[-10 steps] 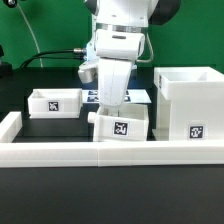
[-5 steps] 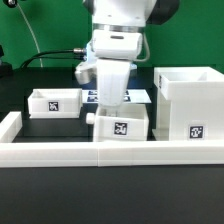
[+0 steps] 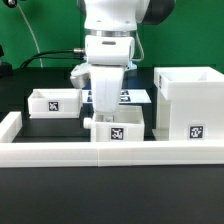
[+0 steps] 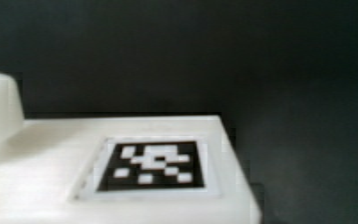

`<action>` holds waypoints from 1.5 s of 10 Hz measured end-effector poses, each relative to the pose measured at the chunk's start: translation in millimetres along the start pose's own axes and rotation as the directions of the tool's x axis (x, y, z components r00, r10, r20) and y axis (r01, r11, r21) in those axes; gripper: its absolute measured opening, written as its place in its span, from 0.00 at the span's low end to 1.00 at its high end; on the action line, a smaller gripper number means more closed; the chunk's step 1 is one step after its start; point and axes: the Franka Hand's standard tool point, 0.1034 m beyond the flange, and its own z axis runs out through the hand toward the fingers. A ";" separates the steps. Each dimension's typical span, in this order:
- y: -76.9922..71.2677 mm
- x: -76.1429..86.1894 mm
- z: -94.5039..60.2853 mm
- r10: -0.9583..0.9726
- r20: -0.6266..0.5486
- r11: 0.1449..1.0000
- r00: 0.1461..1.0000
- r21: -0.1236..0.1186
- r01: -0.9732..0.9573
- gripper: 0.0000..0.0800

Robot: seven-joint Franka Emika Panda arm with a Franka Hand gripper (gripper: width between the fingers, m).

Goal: Assemble drawer

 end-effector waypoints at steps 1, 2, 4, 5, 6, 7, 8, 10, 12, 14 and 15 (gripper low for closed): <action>-0.7 -2.4 0.6 0.004 0.000 1.000 1.000 0.000 -0.004 0.05; -1.1 -3.0 1.0 0.005 0.000 1.000 1.000 0.001 -0.005 0.05; -1.1 -2.1 1.1 0.004 0.000 1.000 1.000 0.002 -0.004 0.05; -0.4 3.7 0.1 -0.005 -0.002 1.000 1.000 0.006 0.005 0.05; 1.4 10.6 -1.4 -0.015 -0.006 1.000 1.000 0.014 0.015 0.05; 3.8 16.1 -1.6 -0.021 -0.009 1.000 1.000 0.023 0.021 0.05; 5.9 20.1 -0.7 -0.017 -0.011 1.000 1.000 0.026 0.018 0.05; 5.9 19.1 -0.2 -0.011 -0.012 1.000 1.000 0.026 0.011 0.05; 5.7 18.9 0.5 -0.012 -0.012 1.000 1.000 0.025 0.012 0.05; 5.0 23.5 2.2 -0.015 -0.020 1.000 1.000 -0.004 0.015 0.05; 5.7 25.6 2.1 -0.013 -0.022 1.000 1.000 -0.013 0.012 0.05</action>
Offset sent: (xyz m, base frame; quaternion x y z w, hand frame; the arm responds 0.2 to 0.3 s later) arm 0.0000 0.0000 0.0000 0.0000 0.0000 0.0000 1.0000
